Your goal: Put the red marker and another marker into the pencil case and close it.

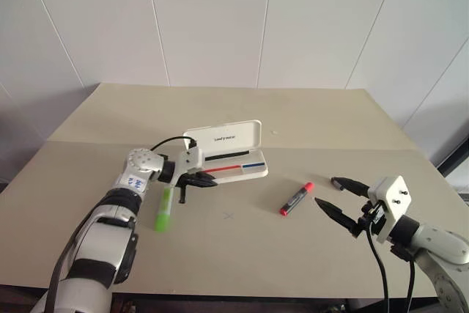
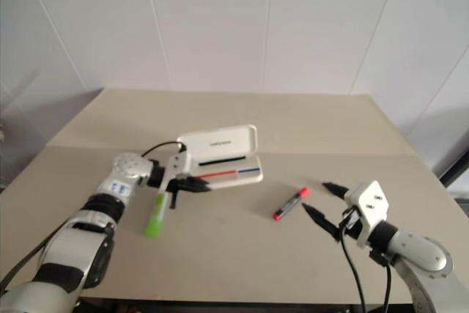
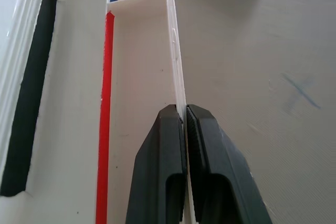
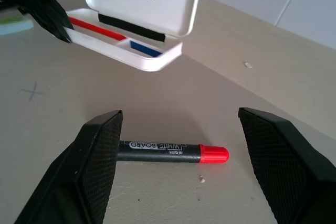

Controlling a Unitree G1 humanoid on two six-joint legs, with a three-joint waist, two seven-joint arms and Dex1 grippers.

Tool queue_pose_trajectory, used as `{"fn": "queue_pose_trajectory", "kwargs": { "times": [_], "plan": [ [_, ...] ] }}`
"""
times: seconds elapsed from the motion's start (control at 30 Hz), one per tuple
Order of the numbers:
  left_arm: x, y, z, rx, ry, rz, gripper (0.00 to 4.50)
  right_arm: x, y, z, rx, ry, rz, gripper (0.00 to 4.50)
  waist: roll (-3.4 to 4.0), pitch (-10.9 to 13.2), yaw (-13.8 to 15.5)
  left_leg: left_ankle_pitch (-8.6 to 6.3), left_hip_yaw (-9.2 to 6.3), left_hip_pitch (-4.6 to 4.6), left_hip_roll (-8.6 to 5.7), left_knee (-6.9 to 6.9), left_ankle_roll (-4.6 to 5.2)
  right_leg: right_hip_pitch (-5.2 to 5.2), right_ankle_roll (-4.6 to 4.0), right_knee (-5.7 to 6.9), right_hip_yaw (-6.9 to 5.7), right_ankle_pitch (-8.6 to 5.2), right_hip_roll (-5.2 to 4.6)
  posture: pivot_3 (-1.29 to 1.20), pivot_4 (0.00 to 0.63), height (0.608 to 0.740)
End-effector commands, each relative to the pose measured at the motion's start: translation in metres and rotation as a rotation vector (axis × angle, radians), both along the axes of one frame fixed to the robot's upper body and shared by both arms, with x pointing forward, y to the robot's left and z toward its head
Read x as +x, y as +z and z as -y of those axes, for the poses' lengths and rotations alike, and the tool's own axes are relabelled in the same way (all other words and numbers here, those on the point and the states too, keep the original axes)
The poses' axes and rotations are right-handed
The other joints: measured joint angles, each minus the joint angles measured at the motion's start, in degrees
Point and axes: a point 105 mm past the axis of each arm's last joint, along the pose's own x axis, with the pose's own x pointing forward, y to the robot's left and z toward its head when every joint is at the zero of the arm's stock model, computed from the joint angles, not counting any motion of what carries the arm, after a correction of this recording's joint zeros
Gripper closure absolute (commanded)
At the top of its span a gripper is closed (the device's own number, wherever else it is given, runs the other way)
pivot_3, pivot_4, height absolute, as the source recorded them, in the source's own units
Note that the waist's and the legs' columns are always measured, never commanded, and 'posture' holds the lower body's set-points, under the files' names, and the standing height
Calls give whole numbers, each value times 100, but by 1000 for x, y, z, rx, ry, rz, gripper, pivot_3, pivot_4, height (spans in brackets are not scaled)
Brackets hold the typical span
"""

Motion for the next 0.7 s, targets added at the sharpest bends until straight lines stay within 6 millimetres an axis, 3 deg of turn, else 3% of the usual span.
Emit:
{"fn": "queue_pose_trajectory", "kwargs": {
  "times": [0.03, 0.3, 0.43, 0.7],
  "plan": [
    [-16, 17, -5, -6, -71, 69, 4490, -7, 13, 0, 9, 88, 38, 0, 1, 1, 2, 0, 0, 0, 0, 0, 0, 0, 0, 1, 0, 0, -1, 0, 150, 740],
    [-51, 13, -5, 31, -117, 74, 4490, -19, 19, 1, 3, 262, 9, 0, 2, 1, 12, 0, 0, 2, 1, 7, 0, 2, 0, 9, 2, 0, -2, 0, 150, 740],
    [-67, 9, 1, 49, -131, 60, 4490, -14, 20, 6, -14, 263, 11, 0, 2, 1, 9, 0, 1, 7, 1, 8, 0, 4, -1, 10, 3, 0, -1, 0, 150, 740],
    [-75, -12, 18, 77, -112, 28, 4490, -12, 17, 1, -12, 269, 10, 0, 4, 2, 7, 0, 2, 11, 1, 7, 0, 5, -4, 10, 5, -2, -1, 0, 150, 740]
  ]
}}
